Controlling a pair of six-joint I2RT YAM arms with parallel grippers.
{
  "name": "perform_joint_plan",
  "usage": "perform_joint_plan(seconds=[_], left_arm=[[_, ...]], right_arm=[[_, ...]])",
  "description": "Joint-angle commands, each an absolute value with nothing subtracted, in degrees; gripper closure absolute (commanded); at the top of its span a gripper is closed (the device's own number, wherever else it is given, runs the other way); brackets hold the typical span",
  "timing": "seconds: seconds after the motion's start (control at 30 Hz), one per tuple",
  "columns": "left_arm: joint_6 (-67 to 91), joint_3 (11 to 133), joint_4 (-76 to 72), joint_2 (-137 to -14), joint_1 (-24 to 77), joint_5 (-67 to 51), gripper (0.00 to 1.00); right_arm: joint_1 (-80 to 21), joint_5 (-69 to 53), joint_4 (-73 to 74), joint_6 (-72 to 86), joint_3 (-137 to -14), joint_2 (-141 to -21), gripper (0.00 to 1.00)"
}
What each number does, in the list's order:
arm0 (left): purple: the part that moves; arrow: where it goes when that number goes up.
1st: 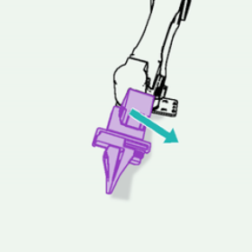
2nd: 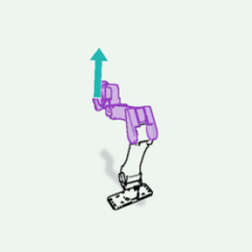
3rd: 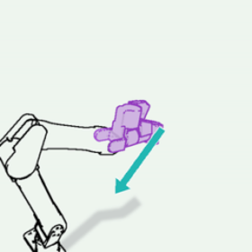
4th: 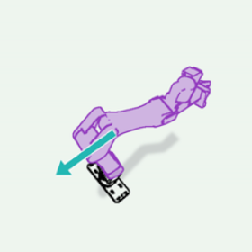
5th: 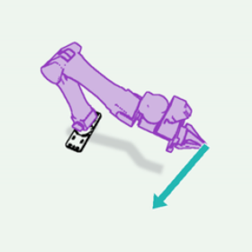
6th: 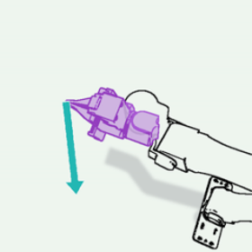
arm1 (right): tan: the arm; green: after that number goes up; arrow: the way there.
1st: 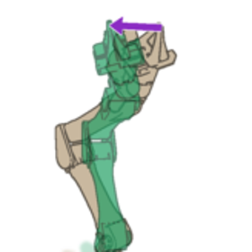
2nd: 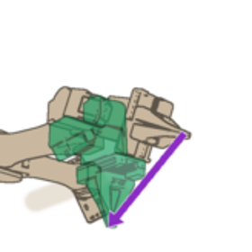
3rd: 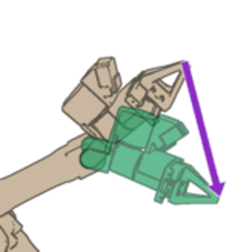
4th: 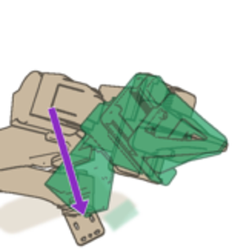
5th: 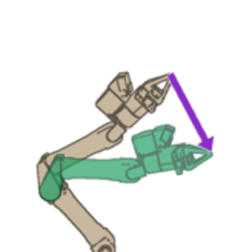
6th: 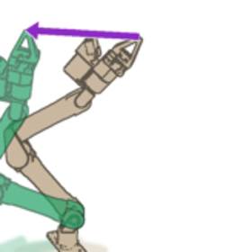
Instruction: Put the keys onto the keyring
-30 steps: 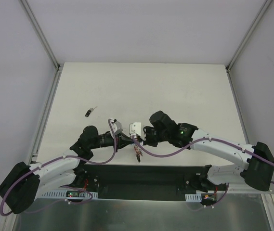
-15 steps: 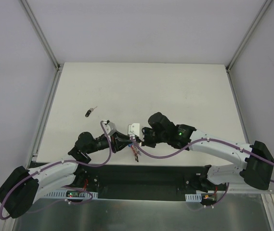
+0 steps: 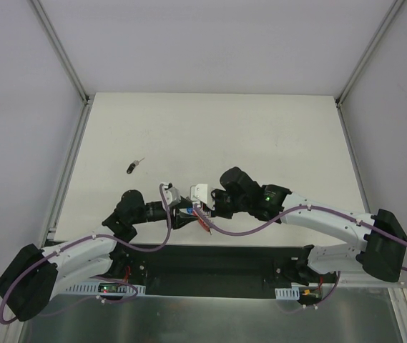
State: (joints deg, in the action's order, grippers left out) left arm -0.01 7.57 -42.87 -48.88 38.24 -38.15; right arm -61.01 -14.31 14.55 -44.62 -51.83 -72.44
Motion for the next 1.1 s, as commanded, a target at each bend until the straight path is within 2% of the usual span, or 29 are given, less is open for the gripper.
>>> perform_joint_plan(seconds=[0.0, 0.57, 0.77, 0.93, 1.07], left_arm=[[-4.48, 11.86, -43.76, -52.47, 38.06, -44.03, 0.55], [-6.33, 16.52, -43.77, -60.47, 37.35, -51.06, 0.67], [-6.15, 16.96, -43.51, -60.73, 37.35, -51.59, 0.78], [-5.45, 16.79, -43.59, -59.86, 37.35, -51.33, 0.98], [-4.31, 16.09, -43.51, -58.28, 37.27, -49.23, 1.0]], right_arm=[[-61.44, -14.85, 14.59, -45.79, -54.23, -70.93, 0.99], [-61.88, -15.73, 14.68, -45.62, -53.88, -69.26, 0.99], [-61.96, -16.0, 14.68, -45.44, -53.79, -69.08, 0.99], [-61.96, -15.73, 14.94, -45.26, -53.53, -69.52, 0.99], [-61.96, -14.68, 15.38, -45.18, -53.0, -69.08, 0.99]])
